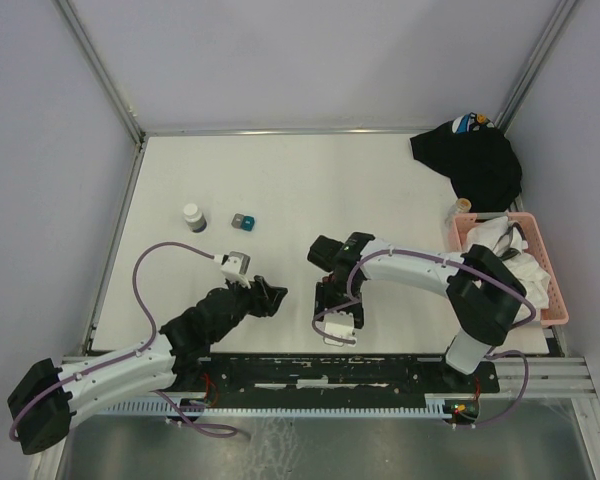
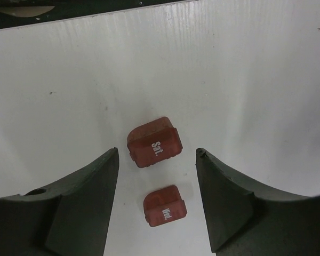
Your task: Sort the pills into containers
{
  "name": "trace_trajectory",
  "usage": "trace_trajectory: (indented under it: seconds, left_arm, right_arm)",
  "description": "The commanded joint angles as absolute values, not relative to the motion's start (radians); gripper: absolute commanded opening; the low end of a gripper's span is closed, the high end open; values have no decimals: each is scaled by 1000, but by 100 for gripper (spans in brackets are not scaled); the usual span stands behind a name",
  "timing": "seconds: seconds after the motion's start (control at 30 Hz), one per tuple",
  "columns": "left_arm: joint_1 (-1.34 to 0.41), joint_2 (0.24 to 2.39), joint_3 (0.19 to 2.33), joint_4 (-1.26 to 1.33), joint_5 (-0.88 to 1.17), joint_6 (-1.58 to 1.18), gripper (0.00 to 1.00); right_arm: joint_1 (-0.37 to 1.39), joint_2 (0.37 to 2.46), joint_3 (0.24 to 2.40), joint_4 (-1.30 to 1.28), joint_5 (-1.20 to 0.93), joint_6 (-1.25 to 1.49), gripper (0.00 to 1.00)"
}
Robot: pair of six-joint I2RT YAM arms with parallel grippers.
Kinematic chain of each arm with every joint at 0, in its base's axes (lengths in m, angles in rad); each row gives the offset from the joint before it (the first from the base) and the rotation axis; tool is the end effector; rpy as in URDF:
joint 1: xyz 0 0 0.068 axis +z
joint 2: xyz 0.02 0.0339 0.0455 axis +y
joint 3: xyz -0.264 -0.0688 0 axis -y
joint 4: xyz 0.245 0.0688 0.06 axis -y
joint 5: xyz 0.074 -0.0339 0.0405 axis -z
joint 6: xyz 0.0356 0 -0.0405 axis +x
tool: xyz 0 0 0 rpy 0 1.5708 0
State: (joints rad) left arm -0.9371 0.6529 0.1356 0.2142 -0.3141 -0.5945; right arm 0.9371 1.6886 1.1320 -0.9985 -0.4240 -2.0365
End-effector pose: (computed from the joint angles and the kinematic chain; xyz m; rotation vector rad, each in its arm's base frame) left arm 0.1011 -0.1191 0.1727 0.1069 1.9271 -0.7579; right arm 0.1613 0.2443 0.1907 -2.8527 0.2353 0.5136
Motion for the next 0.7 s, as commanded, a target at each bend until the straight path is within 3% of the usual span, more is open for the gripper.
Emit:
trace_trajectory:
  seconds: [0.0,0.67]
  left_arm:
    - [-933,652,129,250,-345,-629,64]
    - [-934,662,101,288,-329,-647,63]
  right_arm:
    - [951,1712,1143,-971,-361,-2138,68]
    - [974,1756,1124,-900,-343,-2091,62]
